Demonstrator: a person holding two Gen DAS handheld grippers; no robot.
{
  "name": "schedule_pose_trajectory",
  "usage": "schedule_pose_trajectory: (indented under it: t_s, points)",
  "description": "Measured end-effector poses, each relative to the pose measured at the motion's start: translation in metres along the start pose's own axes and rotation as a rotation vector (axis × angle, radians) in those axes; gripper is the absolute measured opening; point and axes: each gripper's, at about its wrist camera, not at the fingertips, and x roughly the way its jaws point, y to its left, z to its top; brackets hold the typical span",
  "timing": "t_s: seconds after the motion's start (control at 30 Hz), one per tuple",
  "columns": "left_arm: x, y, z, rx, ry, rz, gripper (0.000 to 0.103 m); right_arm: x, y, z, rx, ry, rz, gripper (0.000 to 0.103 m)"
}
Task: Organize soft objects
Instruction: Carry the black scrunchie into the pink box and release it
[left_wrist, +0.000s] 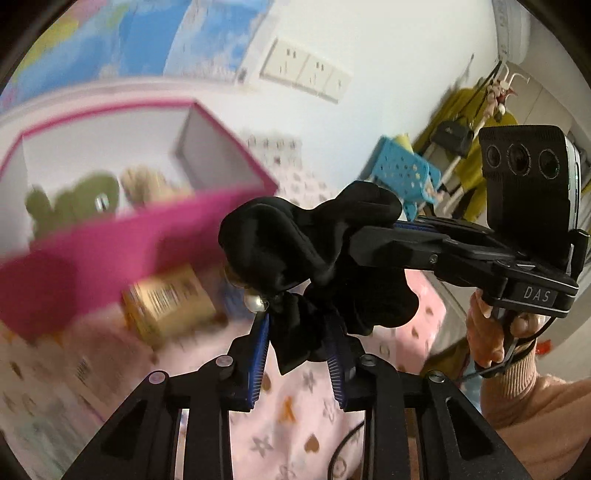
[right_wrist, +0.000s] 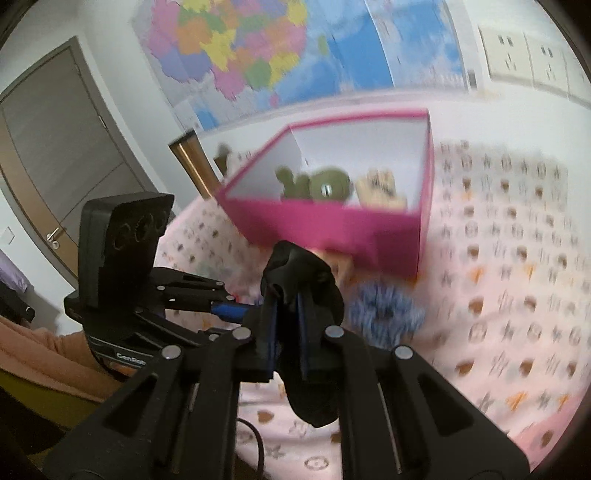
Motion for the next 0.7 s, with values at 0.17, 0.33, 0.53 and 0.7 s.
schedule_pose_trajectory:
  t_s: [0.17, 0.33, 0.53, 0.7]
  points:
    - [-0.016, 0.003, 0.039, 0.03, -0.068, 0.084, 0.029, -0.006, 0.005, 0.042, -0.05, -0.066, -0.009, 0.011]
    - [-0.017, 0.017, 0.074, 0.027, -0.091, 0.143, 0.029, 0.001, -0.001, 0.08, -0.058, -0.095, -0.016, 0.011]
    - [-0.009, 0.043, 0.113, 0.007, -0.09, 0.196, 0.029, 0.022, -0.022, 0.121, -0.033, -0.115, -0.028, 0.011]
    - [0.007, 0.069, 0.136, -0.029, -0.059, 0.236, 0.029, 0.045, -0.043, 0.145, -0.011, -0.103, -0.058, 0.011]
